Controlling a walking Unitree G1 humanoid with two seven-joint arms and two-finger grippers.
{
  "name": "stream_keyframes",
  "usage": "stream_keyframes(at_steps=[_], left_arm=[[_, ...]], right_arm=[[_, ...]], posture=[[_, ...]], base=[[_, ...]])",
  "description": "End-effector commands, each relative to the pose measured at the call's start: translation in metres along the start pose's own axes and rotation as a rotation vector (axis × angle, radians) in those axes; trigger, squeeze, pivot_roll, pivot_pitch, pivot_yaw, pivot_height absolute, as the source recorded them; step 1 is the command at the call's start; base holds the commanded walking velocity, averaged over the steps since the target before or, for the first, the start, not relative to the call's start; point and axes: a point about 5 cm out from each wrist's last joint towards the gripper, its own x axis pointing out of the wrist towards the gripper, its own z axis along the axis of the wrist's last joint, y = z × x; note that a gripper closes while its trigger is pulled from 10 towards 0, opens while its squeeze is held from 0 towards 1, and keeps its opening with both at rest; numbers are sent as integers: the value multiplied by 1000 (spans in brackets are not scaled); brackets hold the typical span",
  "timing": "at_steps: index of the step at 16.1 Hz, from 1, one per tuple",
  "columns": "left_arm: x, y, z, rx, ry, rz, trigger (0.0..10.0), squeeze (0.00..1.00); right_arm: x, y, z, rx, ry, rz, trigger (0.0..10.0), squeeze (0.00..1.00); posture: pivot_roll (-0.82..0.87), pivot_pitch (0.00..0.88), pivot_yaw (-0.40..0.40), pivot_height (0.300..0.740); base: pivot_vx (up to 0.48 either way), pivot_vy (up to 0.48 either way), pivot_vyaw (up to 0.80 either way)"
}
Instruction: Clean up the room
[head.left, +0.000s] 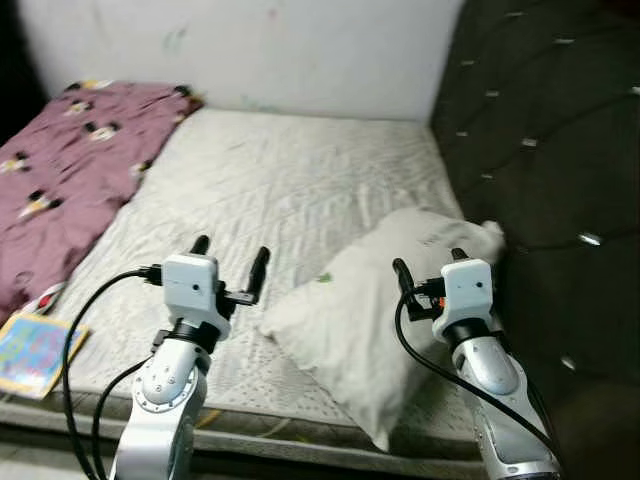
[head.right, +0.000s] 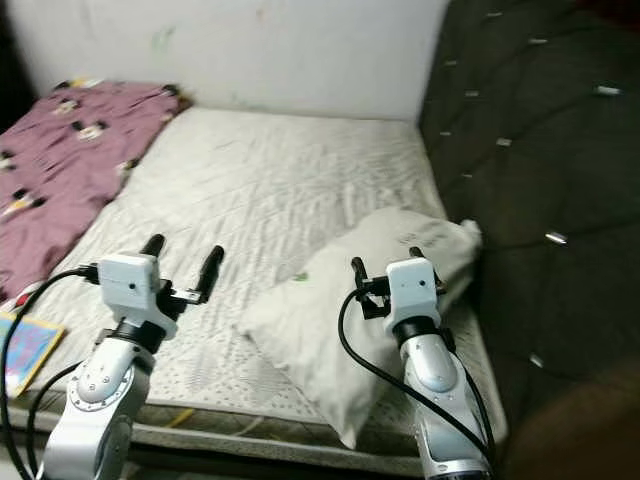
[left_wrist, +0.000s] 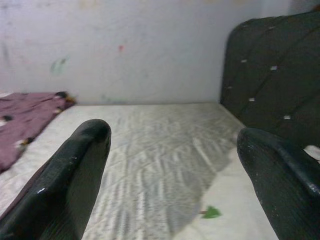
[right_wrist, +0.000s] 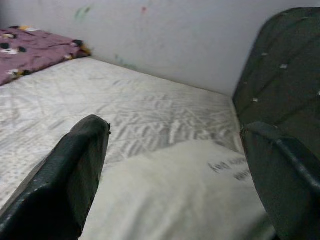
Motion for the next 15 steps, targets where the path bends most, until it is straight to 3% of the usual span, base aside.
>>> stream_keyframes(at_steps=[1,6,11,15], left_arm=[[0,1,1,-1,3,8,10000,0],[-2,0,0,-11,9,15,10000,0],[-6,-3,-2,-12,13,-7,10000,0],[-14,-8,-4,-23,29,-15,10000,0]], right_arm=[[0,-1,1,0,-4,-3,10000,0],[-1,-1,-1,-1,3,-2,10000,0],[-4,0,-5,1,16,2,10000,0],[-10,-2,-8,-3,28,-5,10000,0]], posture=[[-19,0,16,740],[-16,0,14,740],[-16,0,17,740],[-20,0,10,740]], base=[[0,0,0],[0,0,0],[0,0,-729],[0,0,0]])
